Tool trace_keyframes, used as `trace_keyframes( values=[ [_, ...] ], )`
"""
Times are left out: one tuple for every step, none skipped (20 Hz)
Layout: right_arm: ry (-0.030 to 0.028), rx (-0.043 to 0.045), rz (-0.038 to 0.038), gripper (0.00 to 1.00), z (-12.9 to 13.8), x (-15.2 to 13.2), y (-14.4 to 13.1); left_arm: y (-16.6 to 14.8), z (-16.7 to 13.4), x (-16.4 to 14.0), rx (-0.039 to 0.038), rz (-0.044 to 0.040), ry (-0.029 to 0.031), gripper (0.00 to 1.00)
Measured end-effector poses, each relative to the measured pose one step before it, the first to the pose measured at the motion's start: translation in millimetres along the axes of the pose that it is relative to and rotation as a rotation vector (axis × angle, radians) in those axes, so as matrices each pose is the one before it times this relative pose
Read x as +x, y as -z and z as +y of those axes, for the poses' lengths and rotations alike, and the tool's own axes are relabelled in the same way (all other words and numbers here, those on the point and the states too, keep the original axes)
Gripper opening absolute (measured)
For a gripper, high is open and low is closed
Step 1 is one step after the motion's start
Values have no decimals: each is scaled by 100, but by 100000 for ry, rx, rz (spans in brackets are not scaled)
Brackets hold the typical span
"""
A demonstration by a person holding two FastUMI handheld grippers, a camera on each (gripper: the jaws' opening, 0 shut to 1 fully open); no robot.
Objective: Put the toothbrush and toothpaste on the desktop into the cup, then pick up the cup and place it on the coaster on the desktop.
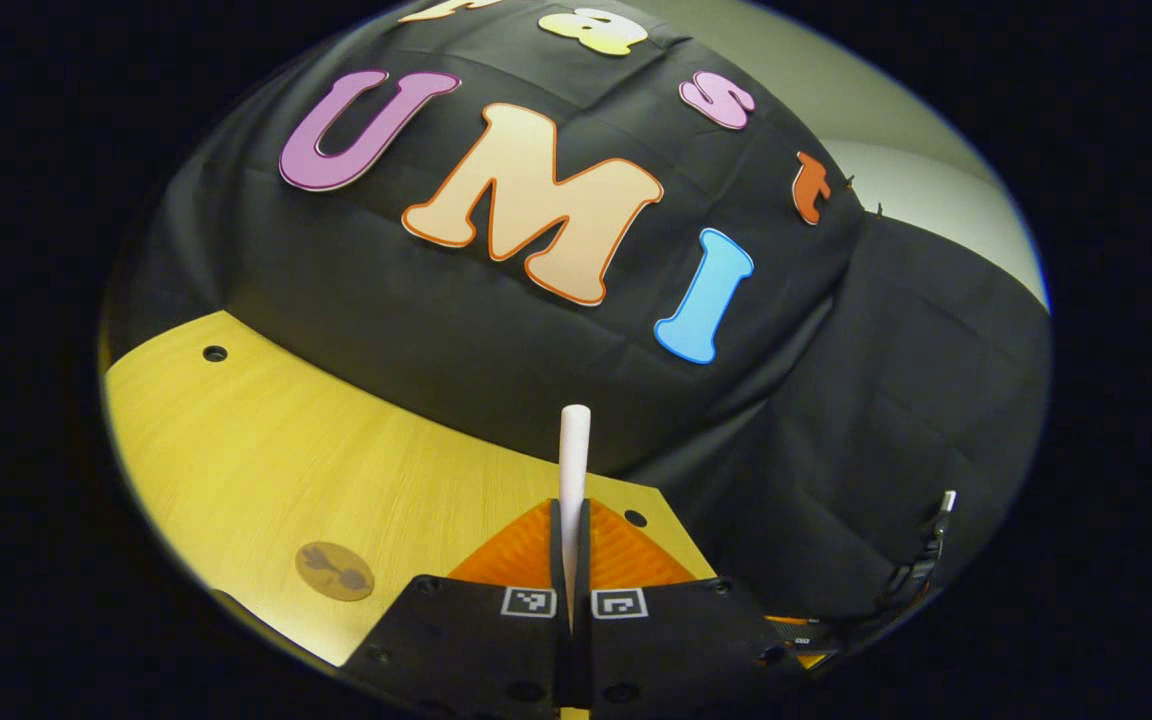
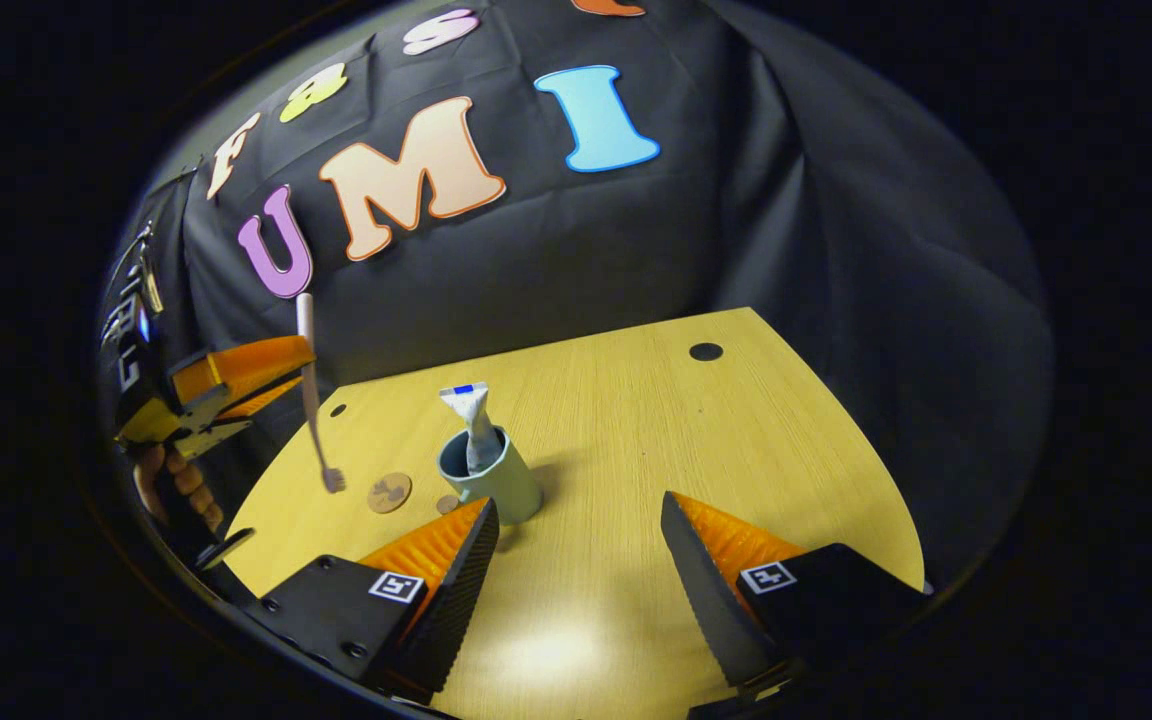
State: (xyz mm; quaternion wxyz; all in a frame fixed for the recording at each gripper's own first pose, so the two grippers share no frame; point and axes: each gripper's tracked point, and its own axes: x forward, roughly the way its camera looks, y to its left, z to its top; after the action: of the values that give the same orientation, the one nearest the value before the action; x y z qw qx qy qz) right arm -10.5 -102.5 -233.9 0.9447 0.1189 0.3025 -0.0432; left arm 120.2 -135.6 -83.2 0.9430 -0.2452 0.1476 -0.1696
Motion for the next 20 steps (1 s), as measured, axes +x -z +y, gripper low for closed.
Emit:
trace_keyframes(
  values=[
    [408, 487, 341, 98, -380, -470, 136, -60, -90, 967, -1309, -1970, -125, 0],
    [338, -71, 143, 98, -294, -415, 207, -77, -276, 805, -1879, -1491, 608, 0],
    [611, -470, 316, 98, -433, -467, 137, 333, -181, 841, -1033, -508, 98, 0],
    [480, -569, 516, 98, -434, -228, 228, 214, 28, 710, -39, -864, -608, 0],
    [454, -673, 578, 98, -472, -101, -107, 503, 90, 691, 493, 289, -644, 0],
    [362, -423, 530, 98, -402, -16, -2, 441, 96, 687, 717, -426, -502, 0],
    [729, -82, 584, 98, -470, -119, 127, 486, 426, 465, 451, -262, -2112, 0],
    [675, 192, 483, 98, -489, -205, 121, 496, 584, 591, 641, -850, -2033, 0],
    [440, 391, 457, 98, -371, -128, 28, 448, 356, 309, 588, -552, -1641, 0],
    [435, 283, 324, 98, -292, -40, 53, 701, 274, 334, 896, -76, -1405, 0],
    [504, -48, 397, 98, -390, -67, 140, 554, 286, 263, 1272, -133, -1336, 0],
    [263, -91, 274, 98, -212, 76, 57, 806, 245, 289, 1145, 704, -991, 0],
    [159, -4, 54, 99, -140, -14, -153, 742, 164, 261, 723, 1221, -809, 0],
    [-68, 259, -163, 98, -41, 2, -194, 695, 173, 147, 428, 1147, -1338, 0],
    [-411, 349, -274, 94, 50, 8, -216, 539, -32, -127, 662, 1055, -819, 0],
    [-606, 49, -227, 94, 70, -27, -54, 155, -79, -150, 1161, -286, -777, 0],
    [-716, -314, -104, 98, 107, 94, -60, -89, 87, -360, 1600, -1519, -1396, 0],
    [-721, -376, -84, 98, 66, 124, -167, -117, -150, -281, 1199, -1014, -221, 0],
    [-737, -142, -8, 98, 160, 142, -244, 155, -250, -305, 881, 11, 370, 0],
    [-821, 115, -207, 98, 114, 93, -216, 279, -198, -199, 1157, 487, 22, 0]
  ],
)
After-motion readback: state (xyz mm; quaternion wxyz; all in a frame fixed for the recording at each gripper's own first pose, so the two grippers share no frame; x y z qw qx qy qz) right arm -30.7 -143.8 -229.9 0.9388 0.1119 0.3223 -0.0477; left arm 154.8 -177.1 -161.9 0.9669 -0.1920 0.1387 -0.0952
